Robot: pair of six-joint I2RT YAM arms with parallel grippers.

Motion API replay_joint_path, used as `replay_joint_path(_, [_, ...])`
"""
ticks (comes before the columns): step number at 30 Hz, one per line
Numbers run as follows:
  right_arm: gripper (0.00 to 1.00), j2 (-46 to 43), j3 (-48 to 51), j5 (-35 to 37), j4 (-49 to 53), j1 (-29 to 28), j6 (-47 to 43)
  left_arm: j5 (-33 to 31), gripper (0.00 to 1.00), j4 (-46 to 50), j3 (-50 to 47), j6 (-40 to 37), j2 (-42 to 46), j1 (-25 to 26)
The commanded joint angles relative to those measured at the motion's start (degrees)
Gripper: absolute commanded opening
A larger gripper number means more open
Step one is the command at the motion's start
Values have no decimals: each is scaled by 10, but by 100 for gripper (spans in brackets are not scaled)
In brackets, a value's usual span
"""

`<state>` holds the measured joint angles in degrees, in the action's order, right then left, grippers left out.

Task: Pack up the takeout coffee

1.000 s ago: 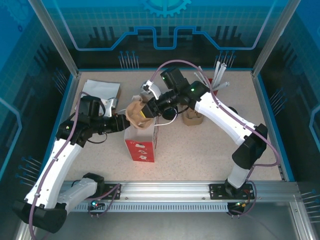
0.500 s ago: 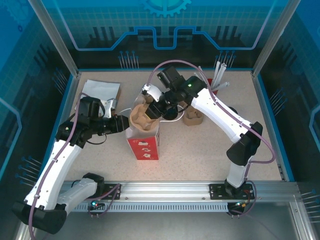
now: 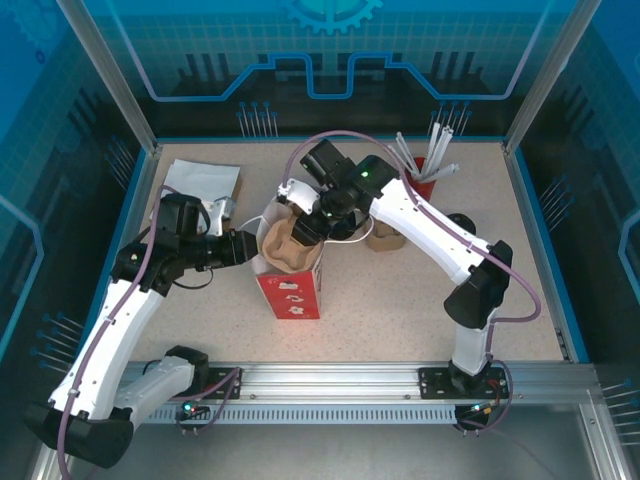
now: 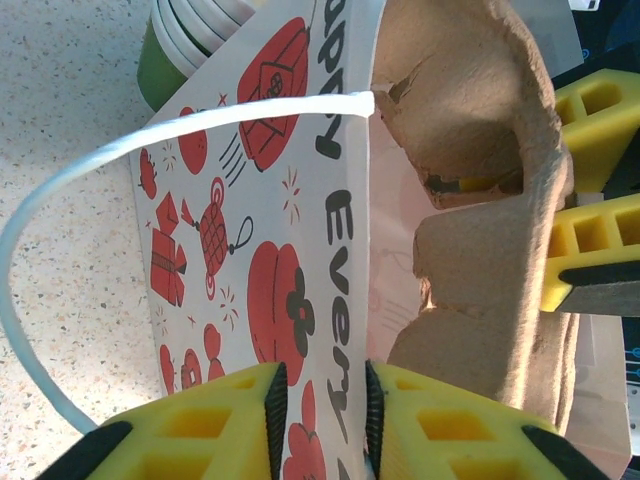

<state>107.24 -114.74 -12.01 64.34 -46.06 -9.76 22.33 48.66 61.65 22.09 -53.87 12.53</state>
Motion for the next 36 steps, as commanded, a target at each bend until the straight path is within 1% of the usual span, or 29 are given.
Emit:
replay_joint_path(1, [30,16,-28,48,43,-15,-37,-1,25,0,-7,0,6,-4])
replay_joint_path(8, [31,37,-56,88,76,-39,-68,26,9,-32,-1,22,4,-4])
replay_joint_path(11, [31,46,-62,110,84,-50,-80,37,4,-48,-3,35,4,-2])
replay_joint_path(15, [31,57,-69,130,98,-61,-94,39,2,-59,-3,45,3,3])
replay_joint_path(20, [31,71,-82,140,116,-66,-94,37,2,-70,-2,58,-3,22])
replay_joint_path(23, [31,77,-85,149,120,-68,-94,26,2,-71,-2,64,-7,35])
replay_joint_path(30, [32,99,-97,174,152,-69,-109,11,3,-74,-7,86,-3,39])
replay_joint_path(33, [32,98,-98,175,151,-69,-112,7,2,-71,-7,87,1,39])
replay_joint_path(36, [32,98,-119,155,143,-69,-110,10,2,-74,-10,87,1,40])
